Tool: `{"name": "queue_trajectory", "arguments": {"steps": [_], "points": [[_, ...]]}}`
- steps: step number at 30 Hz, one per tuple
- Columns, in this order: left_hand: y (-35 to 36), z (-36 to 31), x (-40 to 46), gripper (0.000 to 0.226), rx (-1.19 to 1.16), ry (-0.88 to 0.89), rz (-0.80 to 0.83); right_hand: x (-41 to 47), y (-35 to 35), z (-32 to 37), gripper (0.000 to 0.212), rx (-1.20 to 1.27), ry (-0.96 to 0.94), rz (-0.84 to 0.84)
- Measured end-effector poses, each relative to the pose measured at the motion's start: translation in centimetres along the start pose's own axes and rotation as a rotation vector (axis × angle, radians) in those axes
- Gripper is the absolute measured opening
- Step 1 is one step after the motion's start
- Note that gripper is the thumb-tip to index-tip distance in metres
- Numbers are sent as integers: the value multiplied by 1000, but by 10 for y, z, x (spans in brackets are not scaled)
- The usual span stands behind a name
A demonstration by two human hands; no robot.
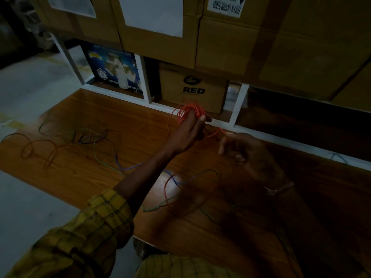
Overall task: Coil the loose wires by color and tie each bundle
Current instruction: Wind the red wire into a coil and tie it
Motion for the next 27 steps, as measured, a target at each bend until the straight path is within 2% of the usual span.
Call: {"name": "queue_trajectory", "arguments": {"steps": [3,5,8,11,16,20,24,27], "points": [[4,9,-4,42,60,-27,69,0,-11,13,48,-47,-53,-58],[8,7,-9,36,29,-38,142,4,-19,20,45,-99,-71,-120],[14,-1,-19,37,-126,-107,250,13,-35,34,43,-274,-107,-208],[22,-9,-29,45,-305,-136,372,22,-45,49,37,-406,-263,-259],[23,-25,-34,47,-546,-64,539,49,-63,31,25,-313,-234,-376],[15,-40,-37,54,-797,-16,553,50,-77,1,19,-345,-131,-511],[0,-45,-27,61,-1032,29,463,42,-59,-44,27,-341,17,-449],[-14,-51,-15,60,-1036,68,327,35,-32,-64,37,-288,100,-306]]}}
Point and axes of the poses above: each hand's wrist, its own x-axis towards the middle knuckle, its own y-axis out of the palm, z = x × y, the point moved 6 cm from there along x, towards the middle knuckle, and after that the axes turned 9 degrees about x, right-handed, at the moved point
